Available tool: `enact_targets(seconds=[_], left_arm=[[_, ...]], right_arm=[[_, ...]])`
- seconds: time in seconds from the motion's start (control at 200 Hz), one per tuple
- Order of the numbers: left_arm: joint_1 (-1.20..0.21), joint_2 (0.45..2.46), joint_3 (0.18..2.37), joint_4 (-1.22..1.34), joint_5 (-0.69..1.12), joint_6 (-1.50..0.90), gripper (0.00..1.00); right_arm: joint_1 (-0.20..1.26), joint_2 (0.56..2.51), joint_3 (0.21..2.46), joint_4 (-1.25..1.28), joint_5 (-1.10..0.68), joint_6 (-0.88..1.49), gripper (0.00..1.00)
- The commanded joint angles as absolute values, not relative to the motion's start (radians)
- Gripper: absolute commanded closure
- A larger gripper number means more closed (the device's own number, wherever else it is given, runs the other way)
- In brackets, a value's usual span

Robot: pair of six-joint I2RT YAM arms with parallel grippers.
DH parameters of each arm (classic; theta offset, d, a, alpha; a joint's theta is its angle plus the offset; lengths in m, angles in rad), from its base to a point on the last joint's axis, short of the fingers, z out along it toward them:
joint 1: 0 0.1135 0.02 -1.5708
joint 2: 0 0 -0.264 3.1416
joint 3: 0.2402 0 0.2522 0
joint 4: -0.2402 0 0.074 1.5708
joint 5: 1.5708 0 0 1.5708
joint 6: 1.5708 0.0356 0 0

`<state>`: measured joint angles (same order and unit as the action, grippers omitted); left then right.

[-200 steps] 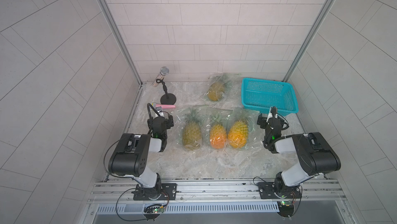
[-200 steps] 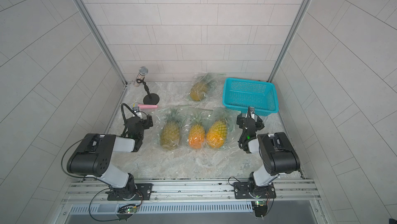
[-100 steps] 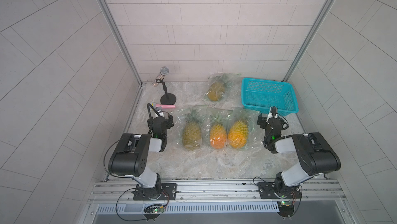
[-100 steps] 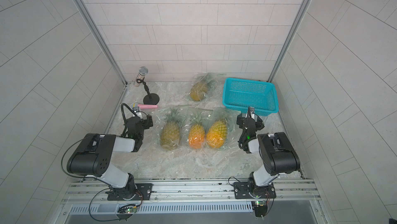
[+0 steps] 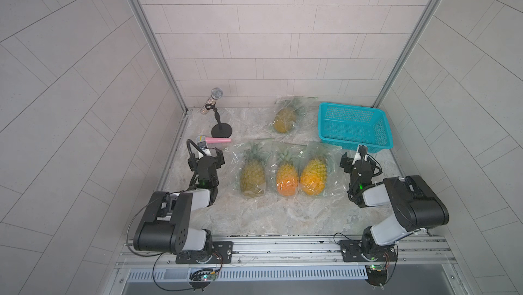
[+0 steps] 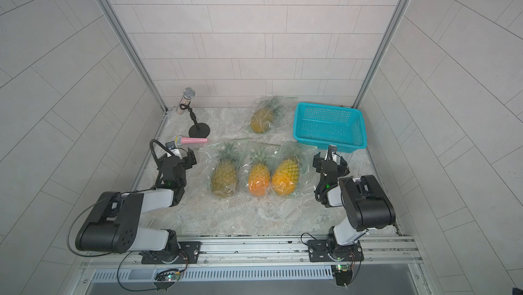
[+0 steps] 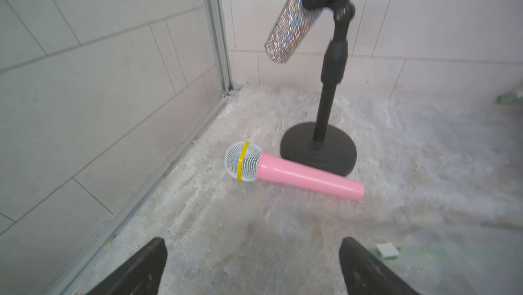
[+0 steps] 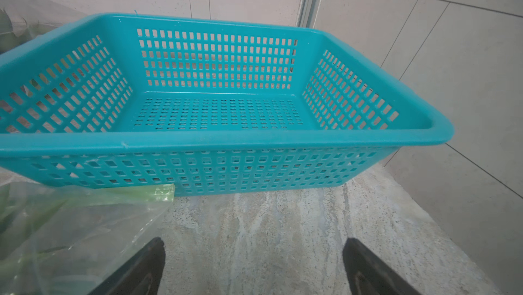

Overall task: Open the zip-top bag and take out the pineapple
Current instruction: Adjust the zipper food storage bag at the center of the board.

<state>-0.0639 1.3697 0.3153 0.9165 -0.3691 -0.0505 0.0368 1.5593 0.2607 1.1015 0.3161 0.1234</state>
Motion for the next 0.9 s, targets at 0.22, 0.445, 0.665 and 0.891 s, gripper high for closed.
enact_targets(seconds=[0.22,0.445,0.665,0.891], left_arm=[[-0.064,1.187,0.366,0.557,-0.360,-0.167,0.00],[-0.068,1.120,0.504,0.160,-0.344,-0.241,0.00],[-0.066,1.163,0.652,-0.100,-0.156,-0.410,0.12],[-0.057,1.182,0.649,-0.112,0.048,-0.512,0.17]], right_arm=[[0.051,1.426,0.319,0.924,0.354,0.108,0.00],[0.062,1.213,0.387,0.583,0.403,0.210,0.00],[0.064,1.036,0.598,0.041,0.243,0.358,0.00],[0.077,0.942,0.693,-0.187,-0.024,0.368,0.00]])
